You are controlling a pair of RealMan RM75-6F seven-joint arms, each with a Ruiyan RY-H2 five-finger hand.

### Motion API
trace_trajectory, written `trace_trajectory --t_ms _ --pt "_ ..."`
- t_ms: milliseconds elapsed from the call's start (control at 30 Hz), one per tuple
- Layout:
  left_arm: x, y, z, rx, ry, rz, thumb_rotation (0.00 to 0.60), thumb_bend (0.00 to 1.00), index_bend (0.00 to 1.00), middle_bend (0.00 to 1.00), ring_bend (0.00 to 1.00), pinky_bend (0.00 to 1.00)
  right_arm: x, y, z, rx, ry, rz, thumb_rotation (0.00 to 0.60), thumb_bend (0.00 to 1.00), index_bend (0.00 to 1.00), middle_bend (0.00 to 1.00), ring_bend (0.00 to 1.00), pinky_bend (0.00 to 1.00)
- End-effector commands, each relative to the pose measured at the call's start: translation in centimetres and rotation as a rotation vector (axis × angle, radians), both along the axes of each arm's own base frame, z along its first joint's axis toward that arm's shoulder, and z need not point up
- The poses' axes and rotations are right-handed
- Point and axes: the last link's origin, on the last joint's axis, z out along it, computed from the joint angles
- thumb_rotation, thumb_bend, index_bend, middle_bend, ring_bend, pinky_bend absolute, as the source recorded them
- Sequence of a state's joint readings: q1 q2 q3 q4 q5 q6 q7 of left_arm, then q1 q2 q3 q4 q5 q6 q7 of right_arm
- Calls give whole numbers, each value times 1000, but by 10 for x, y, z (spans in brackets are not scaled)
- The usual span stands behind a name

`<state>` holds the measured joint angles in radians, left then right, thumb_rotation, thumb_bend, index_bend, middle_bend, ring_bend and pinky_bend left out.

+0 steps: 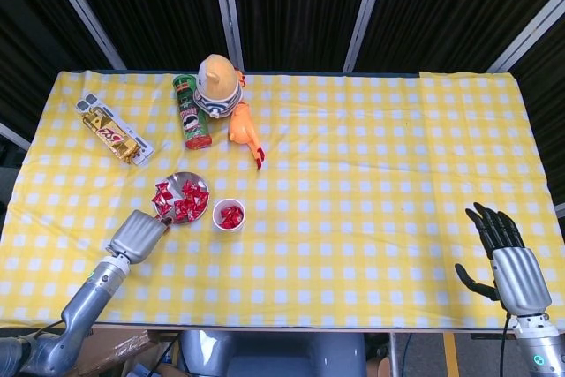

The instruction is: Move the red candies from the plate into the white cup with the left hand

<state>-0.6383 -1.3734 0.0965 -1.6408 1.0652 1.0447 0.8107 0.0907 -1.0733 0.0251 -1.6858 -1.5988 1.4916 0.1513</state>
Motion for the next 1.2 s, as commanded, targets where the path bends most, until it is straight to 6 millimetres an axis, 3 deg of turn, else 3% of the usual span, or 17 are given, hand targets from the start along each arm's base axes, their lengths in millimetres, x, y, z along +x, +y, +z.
trace_trajectory --t_ms 33,267,933,1200 --pt "1 0 -4 -5 2 6 600 513 290 869 863 925 0 0 0 1 0 0 600 386 0 0 0 0" --pt "1 -2 -9 -11 19 10 600 513 305 869 863 925 0 0 0 1 -5 -2 600 386 0 0 0 0" --pt "-18 -3 18 26 70 64 600 513 327 871 863 925 0 0 0 3 -7 -6 600 386 0 0 0 0" --pt "-12 2 22 59 24 52 600 514 288 870 863 925 0 0 0 2 -6 -5 600 385 0 0 0 0"
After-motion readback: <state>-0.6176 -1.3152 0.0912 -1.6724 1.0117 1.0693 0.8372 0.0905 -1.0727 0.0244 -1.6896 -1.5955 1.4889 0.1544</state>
